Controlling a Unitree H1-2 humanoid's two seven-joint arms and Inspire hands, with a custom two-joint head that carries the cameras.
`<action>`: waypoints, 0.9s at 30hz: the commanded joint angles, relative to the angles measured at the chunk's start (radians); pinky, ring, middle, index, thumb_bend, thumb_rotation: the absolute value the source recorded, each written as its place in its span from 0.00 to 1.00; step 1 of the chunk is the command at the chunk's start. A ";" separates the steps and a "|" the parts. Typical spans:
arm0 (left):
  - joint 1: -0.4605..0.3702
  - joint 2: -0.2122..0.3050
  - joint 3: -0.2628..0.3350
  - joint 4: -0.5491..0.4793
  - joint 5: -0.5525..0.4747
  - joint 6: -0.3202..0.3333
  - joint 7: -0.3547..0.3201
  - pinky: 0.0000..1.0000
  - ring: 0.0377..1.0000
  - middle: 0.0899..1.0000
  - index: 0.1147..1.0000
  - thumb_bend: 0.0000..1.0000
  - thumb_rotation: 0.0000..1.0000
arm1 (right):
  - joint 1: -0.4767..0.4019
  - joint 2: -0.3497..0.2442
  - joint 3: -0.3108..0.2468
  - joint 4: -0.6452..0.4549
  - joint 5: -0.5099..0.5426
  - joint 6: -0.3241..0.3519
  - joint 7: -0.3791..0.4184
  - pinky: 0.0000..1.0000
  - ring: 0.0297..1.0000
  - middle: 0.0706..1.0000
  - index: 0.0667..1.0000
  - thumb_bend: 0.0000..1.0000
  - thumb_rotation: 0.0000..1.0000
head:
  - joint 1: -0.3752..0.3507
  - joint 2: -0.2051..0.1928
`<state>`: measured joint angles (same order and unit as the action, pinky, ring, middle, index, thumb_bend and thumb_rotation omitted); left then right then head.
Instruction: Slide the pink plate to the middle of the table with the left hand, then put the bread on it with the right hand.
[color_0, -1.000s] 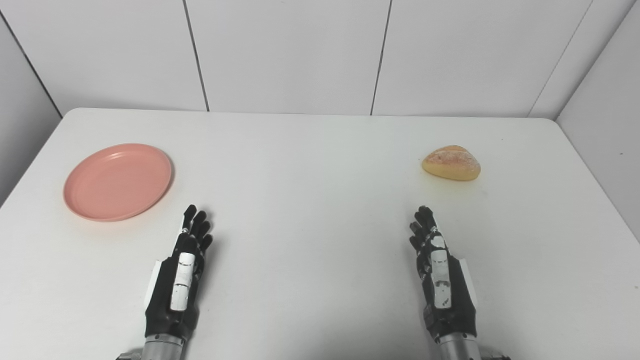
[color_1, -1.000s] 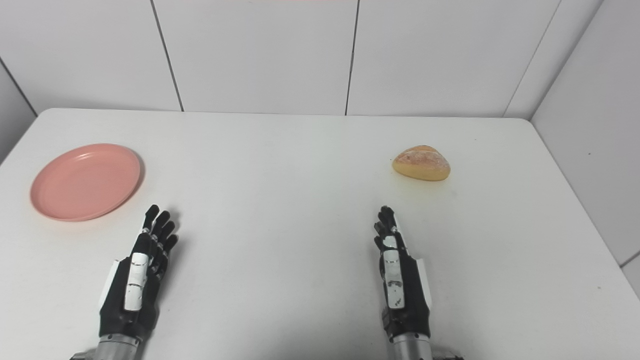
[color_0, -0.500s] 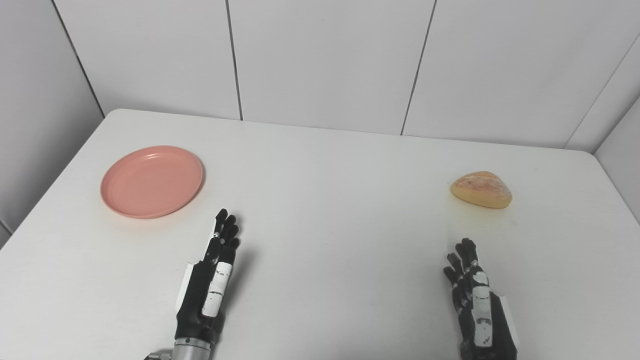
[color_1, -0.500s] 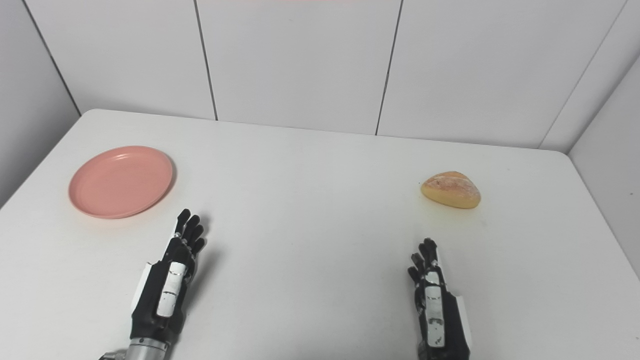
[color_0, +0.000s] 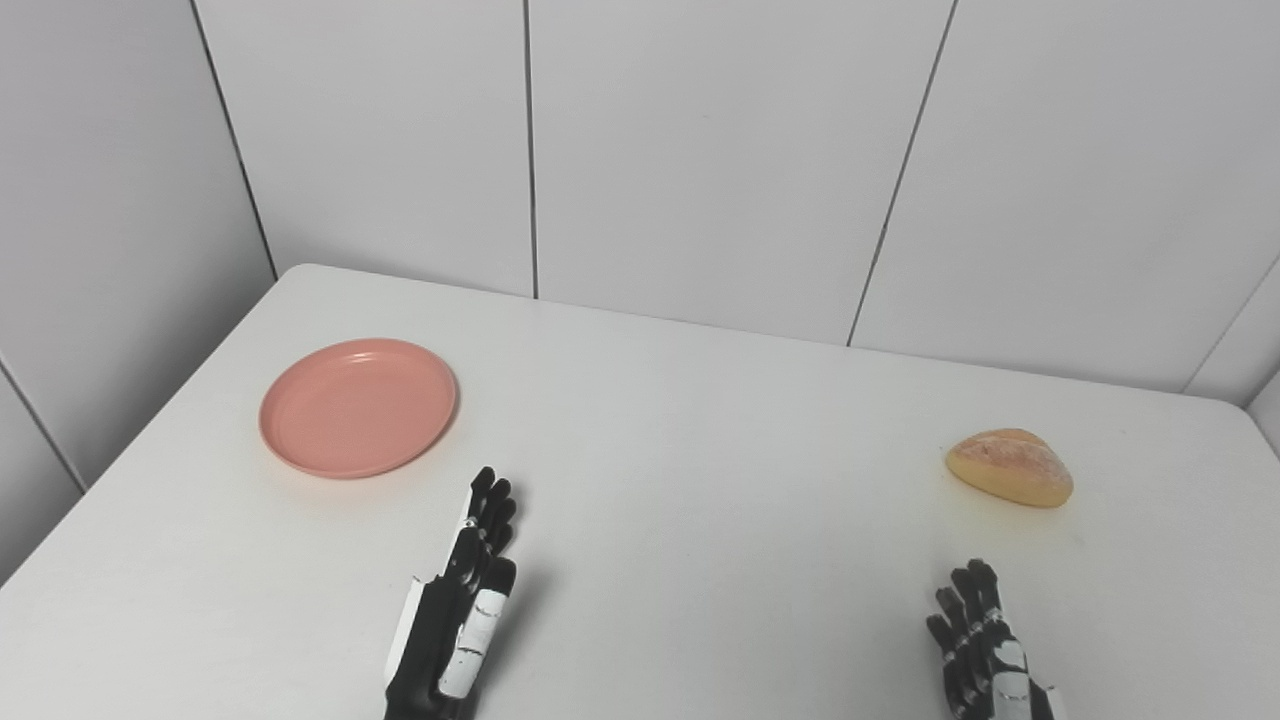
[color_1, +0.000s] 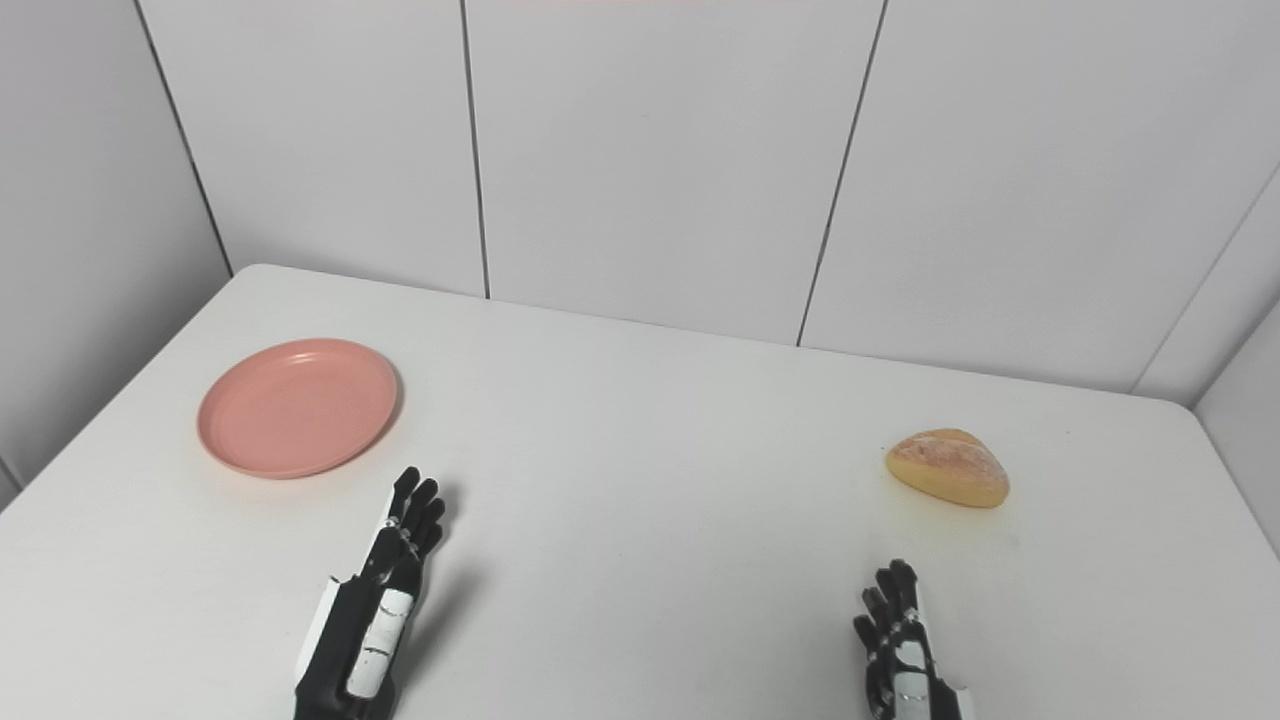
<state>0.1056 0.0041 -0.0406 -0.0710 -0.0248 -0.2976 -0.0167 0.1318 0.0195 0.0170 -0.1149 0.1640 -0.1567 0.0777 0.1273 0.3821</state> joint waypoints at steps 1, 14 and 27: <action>-0.009 -0.042 -0.026 0.067 0.006 0.003 -0.002 1.00 0.99 1.00 1.00 0.75 0.87 | -0.001 -0.004 -0.007 0.025 0.011 -0.021 0.008 1.00 1.00 1.00 1.00 0.77 1.00 | 0.001 -0.010; -0.025 -0.043 -0.026 0.114 0.013 -0.034 0.011 1.00 0.97 0.99 1.00 0.77 0.86 | -0.014 -0.005 -0.009 0.056 0.008 -0.035 0.009 1.00 1.00 1.00 1.00 0.79 1.00 | 0.011 -0.030; -0.015 -0.031 -0.025 -0.043 -0.058 0.124 -0.006 1.00 0.97 1.00 1.00 0.87 0.87 | 0.014 0.000 -0.004 -0.006 0.010 0.009 -0.001 1.00 1.00 1.00 1.00 0.78 1.00 | 0.005 0.016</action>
<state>0.1026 0.0028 -0.0479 -0.0995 -0.0646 -0.2197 -0.0078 0.1340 0.0205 0.0147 -0.1108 0.1763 -0.1686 0.0772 0.1350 0.3912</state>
